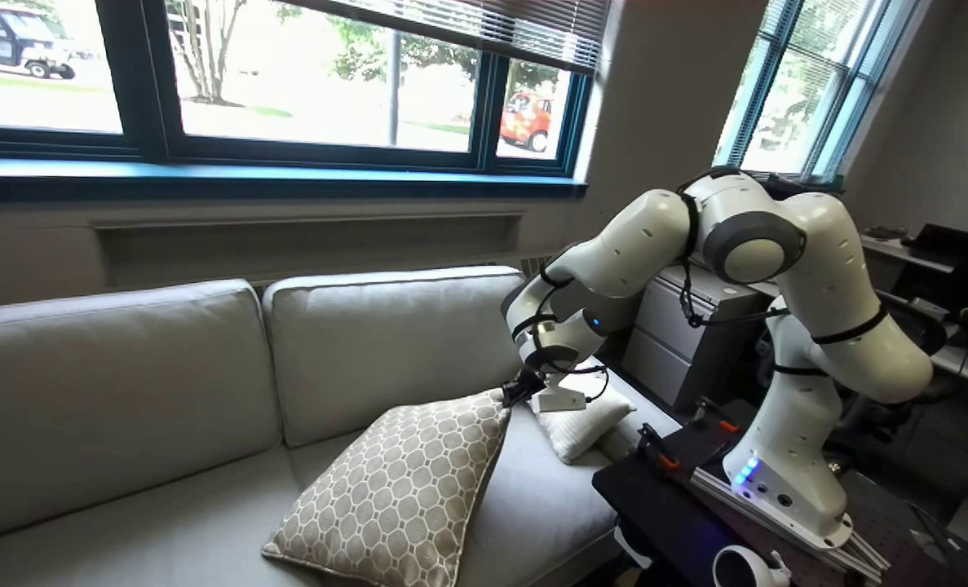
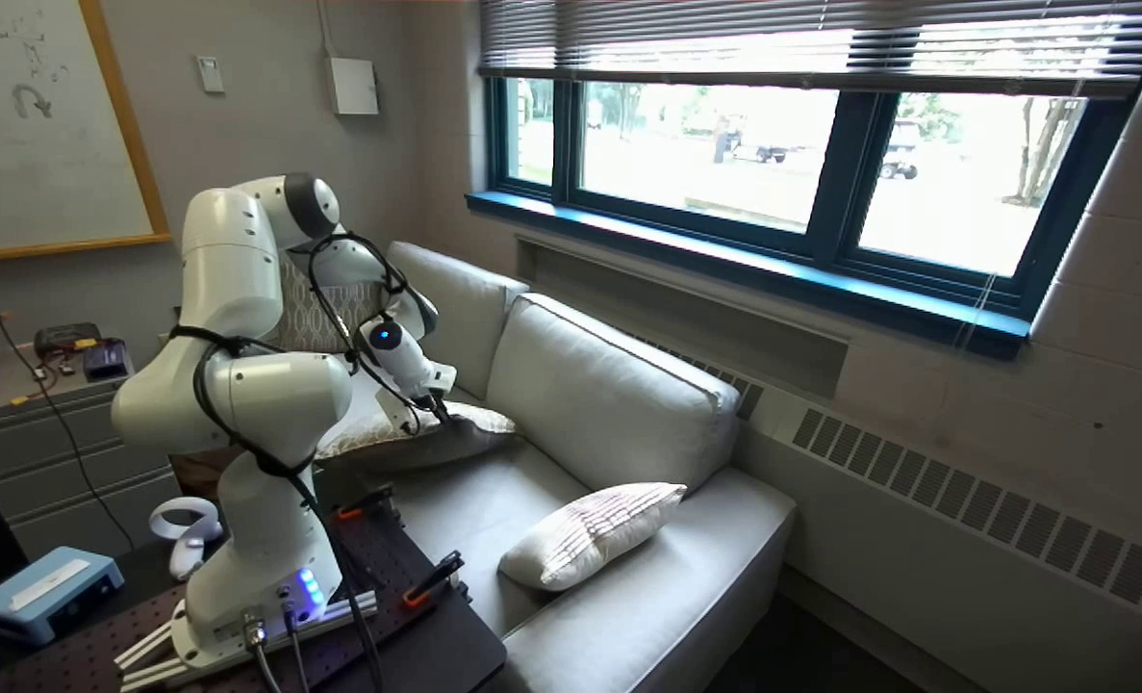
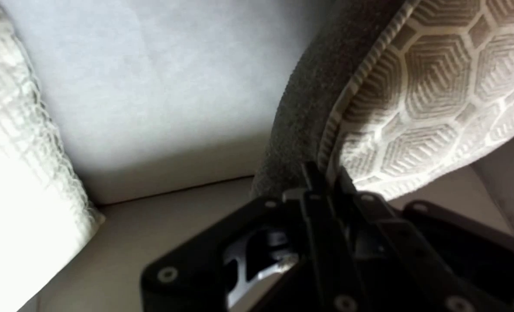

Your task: Move the pillows from the middle of the couch and set them against the armrest

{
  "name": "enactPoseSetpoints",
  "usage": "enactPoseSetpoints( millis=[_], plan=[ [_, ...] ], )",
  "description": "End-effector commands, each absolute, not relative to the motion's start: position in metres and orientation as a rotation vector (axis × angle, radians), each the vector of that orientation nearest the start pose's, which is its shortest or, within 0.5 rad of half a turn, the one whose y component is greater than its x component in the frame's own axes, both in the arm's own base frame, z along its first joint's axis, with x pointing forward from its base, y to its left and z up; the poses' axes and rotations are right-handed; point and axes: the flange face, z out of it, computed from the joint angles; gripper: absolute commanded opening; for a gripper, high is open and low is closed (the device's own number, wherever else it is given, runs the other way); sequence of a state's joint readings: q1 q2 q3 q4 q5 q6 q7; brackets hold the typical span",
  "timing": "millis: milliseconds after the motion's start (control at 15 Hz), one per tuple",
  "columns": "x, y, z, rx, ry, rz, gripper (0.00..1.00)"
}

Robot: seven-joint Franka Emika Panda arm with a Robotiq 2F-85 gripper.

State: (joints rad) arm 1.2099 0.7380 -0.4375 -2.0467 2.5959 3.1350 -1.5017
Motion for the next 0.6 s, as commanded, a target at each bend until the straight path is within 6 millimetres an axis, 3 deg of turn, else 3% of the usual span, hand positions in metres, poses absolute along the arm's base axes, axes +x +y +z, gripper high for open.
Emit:
enactPoseSetpoints(
  millis=[0,133,267,533],
  plan=[
    [0.359,0.257,0.149,-2.923,0.309,-0.643,0.04],
    [0.356,0.245,0.147,-2.927,0.291,-0.578,0.04],
    [0.355,0.214,0.14,-2.909,0.327,-0.518,0.04],
    [0.349,0.133,0.14,-2.858,0.503,-0.457,0.04]
  ],
)
